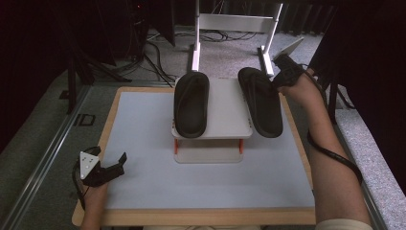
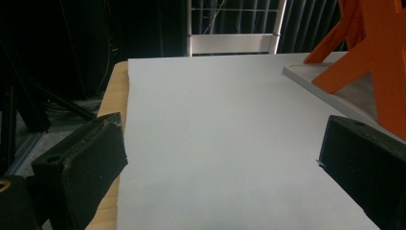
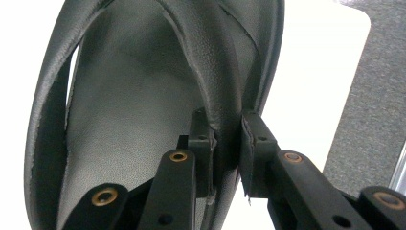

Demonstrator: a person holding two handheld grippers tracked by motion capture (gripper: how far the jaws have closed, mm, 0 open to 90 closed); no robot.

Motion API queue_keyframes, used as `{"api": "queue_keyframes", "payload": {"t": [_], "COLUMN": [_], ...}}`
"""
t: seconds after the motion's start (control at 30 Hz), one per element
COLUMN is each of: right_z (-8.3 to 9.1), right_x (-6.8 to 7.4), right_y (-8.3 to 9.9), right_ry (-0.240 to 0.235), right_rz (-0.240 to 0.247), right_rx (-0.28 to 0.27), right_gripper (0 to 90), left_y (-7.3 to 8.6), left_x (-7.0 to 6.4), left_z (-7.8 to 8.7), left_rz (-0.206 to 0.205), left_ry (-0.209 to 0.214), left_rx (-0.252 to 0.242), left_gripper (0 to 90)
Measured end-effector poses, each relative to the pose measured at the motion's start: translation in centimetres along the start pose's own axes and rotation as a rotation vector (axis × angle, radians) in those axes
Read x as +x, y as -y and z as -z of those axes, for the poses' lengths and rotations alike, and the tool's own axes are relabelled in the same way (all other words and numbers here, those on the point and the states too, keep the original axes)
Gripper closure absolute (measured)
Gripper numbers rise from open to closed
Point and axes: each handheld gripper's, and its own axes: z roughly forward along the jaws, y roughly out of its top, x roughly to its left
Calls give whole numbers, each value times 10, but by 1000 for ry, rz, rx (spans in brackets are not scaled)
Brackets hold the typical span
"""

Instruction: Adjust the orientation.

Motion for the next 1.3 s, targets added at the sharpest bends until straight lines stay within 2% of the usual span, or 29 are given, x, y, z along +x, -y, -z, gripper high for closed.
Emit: {"api": "queue_keyframes", "payload": {"t": [0.2,0.6,0.83,1.1,1.3], "right_z": [-4,-20,-24,-25,-27], "right_x": [12,45,56,68,76], "right_y": [-6,-18,-23,-27,-32], "right_ry": [-8,-40,-52,-26,-33], "right_rz": [4,38,49,66,72], "right_rx": [11,36,42,55,62], "right_gripper": [773,772,772,771,769], "left_y": [0,0,0,0,0], "left_x": [0,0,0,0,0], "left_z": [0,0,1,1,1], "left_rz": [2,3,2,2,2], "left_ry": [2,1,4,5,5], "left_rx": [1,-5,-6,-6,-6], "left_gripper": [18,18,18,18,18]}}
